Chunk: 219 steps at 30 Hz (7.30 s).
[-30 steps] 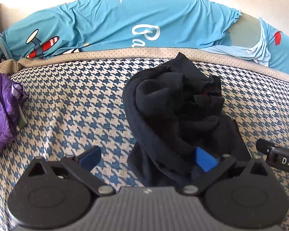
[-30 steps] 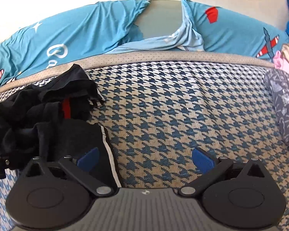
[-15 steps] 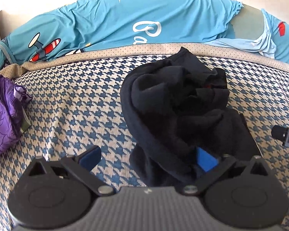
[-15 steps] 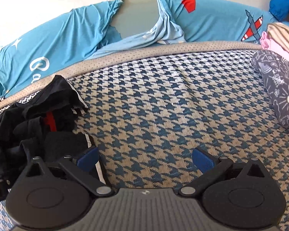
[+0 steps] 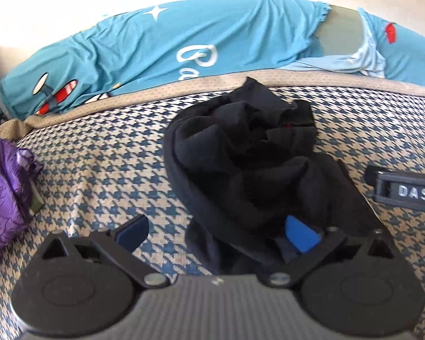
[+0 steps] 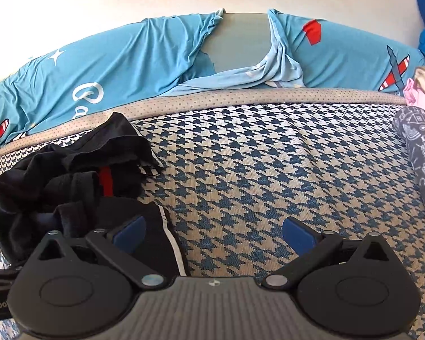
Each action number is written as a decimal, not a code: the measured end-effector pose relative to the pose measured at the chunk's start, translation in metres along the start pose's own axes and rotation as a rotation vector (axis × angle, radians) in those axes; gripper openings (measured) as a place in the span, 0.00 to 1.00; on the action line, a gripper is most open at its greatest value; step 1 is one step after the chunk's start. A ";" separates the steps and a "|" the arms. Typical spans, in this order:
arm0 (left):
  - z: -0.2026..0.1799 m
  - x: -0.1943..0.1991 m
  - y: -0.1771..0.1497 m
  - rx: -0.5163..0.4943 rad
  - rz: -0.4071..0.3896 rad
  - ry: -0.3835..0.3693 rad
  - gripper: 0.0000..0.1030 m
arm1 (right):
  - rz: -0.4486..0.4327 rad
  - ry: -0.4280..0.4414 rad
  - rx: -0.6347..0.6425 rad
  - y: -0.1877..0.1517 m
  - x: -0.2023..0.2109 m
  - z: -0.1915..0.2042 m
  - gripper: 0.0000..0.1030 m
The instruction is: Fold clothes
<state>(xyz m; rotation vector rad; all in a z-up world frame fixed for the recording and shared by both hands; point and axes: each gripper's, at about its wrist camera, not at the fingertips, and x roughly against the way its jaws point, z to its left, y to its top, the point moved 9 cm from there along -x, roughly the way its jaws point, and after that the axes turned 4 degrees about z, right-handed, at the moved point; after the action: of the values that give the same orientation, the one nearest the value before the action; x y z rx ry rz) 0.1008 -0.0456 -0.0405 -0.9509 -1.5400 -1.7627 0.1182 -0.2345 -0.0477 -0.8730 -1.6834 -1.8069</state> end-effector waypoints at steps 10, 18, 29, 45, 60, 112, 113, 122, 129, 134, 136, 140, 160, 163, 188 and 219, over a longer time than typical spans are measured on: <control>-0.026 0.006 -0.012 -0.051 0.075 -0.148 1.00 | -0.076 -0.111 0.106 0.011 0.009 -0.008 1.00; -0.056 0.007 -0.030 -0.131 0.147 -0.267 1.00 | -0.015 -0.148 0.035 0.007 0.006 -0.043 1.00; -0.104 0.025 -0.051 -0.313 0.110 -0.348 1.00 | -0.007 -0.233 0.032 0.006 0.013 -0.081 1.00; -0.152 0.036 -0.079 -0.522 0.077 -0.385 1.00 | -0.013 -0.302 0.069 0.000 0.020 -0.113 1.00; -0.123 0.027 -0.041 -0.345 0.007 -0.322 1.00 | 0.004 -0.351 0.093 -0.004 0.021 -0.114 1.00; -0.083 0.012 -0.003 -0.107 -0.013 -0.315 1.00 | 0.231 -0.049 -0.293 -0.026 0.013 -0.114 1.00; -0.079 0.012 0.000 -0.092 -0.019 -0.312 1.00 | 0.231 -0.044 -0.280 -0.026 0.012 -0.109 1.00; -0.053 0.012 0.010 -0.001 -0.030 -0.286 1.00 | 0.214 -0.028 -0.157 -0.026 0.010 -0.075 1.00; -0.054 0.012 0.008 -0.005 -0.026 -0.285 1.00 | 0.227 0.014 -0.159 -0.026 0.010 -0.067 1.00; -0.055 0.011 0.008 -0.005 -0.023 -0.285 1.00 | 0.222 0.010 -0.154 -0.025 0.012 -0.066 1.00; -0.055 0.011 0.008 -0.004 -0.022 -0.284 1.00 | 0.223 0.012 -0.158 -0.025 0.012 -0.066 1.00; -0.054 0.011 0.008 -0.004 -0.023 -0.274 1.00 | 0.218 -0.001 -0.152 -0.024 0.011 -0.066 1.00; -0.056 0.010 0.005 -0.012 -0.017 -0.267 1.00 | 0.099 -0.105 -0.096 -0.009 0.025 -0.067 1.00; -0.056 0.010 0.004 -0.012 -0.016 -0.267 1.00 | 0.092 -0.112 -0.097 -0.008 0.026 -0.068 1.00; -0.040 0.005 0.003 0.029 0.013 -0.212 1.00 | 0.121 -0.078 -0.082 -0.010 0.025 -0.059 1.00; -0.027 0.002 0.002 0.053 0.014 -0.139 1.00 | 0.211 0.004 -0.032 -0.020 0.017 -0.020 1.00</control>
<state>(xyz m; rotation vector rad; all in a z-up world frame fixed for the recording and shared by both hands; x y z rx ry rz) 0.0983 -0.0722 -0.0393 -1.0750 -1.6534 -1.6680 0.0894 -0.2515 -0.0486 -1.0195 -1.5021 -1.6951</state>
